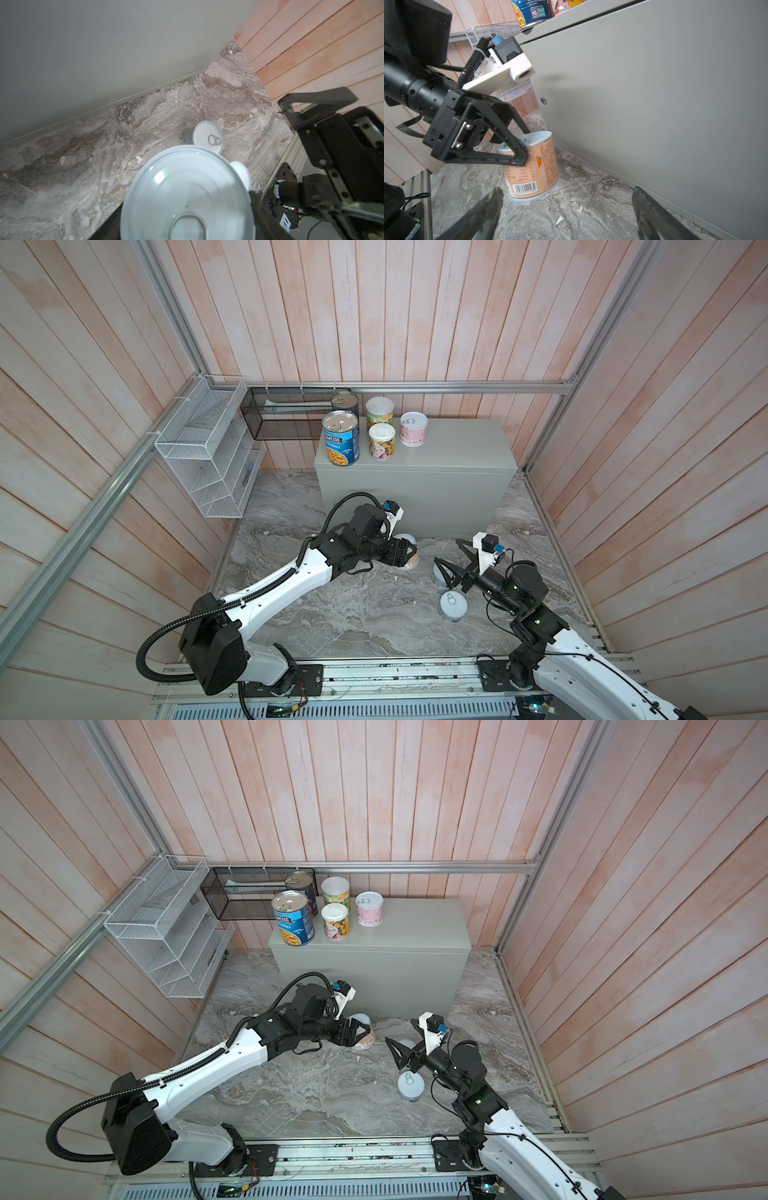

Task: Place and organize the canned foods onto the counter
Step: 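Close the left gripper on the orange-label can while the right gripper moves beside it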

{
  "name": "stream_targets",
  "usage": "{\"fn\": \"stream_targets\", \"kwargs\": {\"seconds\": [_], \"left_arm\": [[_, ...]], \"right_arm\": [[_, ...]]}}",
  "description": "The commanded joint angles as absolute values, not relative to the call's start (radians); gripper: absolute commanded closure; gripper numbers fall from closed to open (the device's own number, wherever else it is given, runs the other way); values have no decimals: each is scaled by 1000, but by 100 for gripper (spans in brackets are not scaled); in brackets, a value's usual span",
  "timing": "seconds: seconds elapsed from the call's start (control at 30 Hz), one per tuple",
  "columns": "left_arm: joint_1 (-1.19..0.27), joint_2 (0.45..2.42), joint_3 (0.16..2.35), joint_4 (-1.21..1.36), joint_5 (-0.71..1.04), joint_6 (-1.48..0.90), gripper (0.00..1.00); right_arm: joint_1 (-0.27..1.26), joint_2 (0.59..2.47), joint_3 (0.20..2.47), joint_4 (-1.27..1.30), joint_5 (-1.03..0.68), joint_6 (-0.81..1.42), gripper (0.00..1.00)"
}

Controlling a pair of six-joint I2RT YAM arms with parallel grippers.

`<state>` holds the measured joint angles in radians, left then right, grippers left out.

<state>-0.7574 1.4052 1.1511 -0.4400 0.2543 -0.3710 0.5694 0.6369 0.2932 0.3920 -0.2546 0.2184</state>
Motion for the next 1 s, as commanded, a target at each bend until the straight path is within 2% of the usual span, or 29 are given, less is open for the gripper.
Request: {"fn": "stream_targets", "kwargs": {"seconds": [0.0,0.47,0.7,0.97], "left_arm": [[-757,1369,1200,-425,313,-376,36],[-758,1342,1203,-380,427,-410,37],[-758,1341,1151,-292,514,-461,38],[-760,1348,1126,-276,511,-451,38]], "right_arm": [[591,640,286,429,-281,171,3],[744,807,326,531,-189,119,3],[759,860,334,591,-147,136,3],[759,878,335,606,-119,146,3]]}}
